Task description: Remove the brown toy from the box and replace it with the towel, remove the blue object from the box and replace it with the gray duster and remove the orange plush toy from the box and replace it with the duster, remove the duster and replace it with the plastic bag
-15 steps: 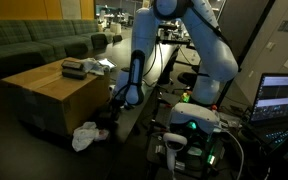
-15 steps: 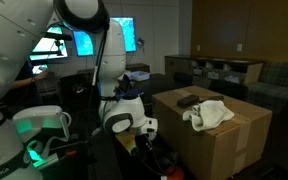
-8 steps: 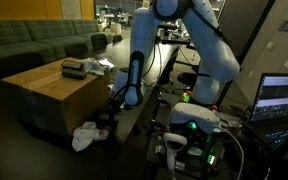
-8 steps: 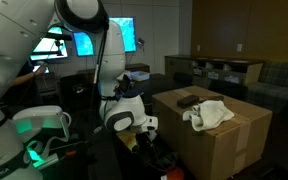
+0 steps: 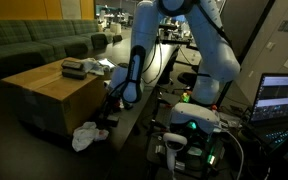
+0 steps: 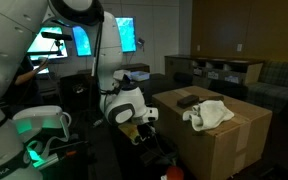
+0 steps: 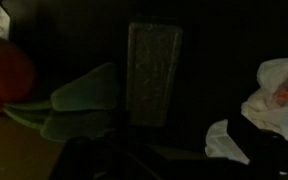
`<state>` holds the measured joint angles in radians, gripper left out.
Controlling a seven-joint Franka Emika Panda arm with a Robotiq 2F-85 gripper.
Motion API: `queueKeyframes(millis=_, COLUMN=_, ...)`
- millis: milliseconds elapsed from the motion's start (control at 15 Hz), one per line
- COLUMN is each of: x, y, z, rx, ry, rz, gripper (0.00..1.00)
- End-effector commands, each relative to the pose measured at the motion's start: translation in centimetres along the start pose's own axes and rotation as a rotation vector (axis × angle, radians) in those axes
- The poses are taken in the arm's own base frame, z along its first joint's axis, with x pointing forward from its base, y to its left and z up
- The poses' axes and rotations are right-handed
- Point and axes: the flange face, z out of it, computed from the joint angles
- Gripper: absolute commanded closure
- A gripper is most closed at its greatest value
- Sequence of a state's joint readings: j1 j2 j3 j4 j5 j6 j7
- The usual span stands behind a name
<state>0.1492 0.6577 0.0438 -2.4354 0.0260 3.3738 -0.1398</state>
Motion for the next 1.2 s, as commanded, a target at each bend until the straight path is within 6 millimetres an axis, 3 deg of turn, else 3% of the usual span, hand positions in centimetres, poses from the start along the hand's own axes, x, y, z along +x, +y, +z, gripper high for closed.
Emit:
queueKeyframes(millis=0, x=1.3, y=-2.6, z=-2.4, rx=0.039, ry=0.056, rz=-0.017, gripper=0.0)
queueKeyframes(millis=467, x=2.3, y=-8.8, z=-2.5, rx=0.123, ry=0.078, rz=-0.054, gripper=0.0)
queueKeyframes(millis=1133, x=3.1, y=-13.8, z=-0.6, rx=0.216, ry=0.092, rz=-0.045, gripper=0.0)
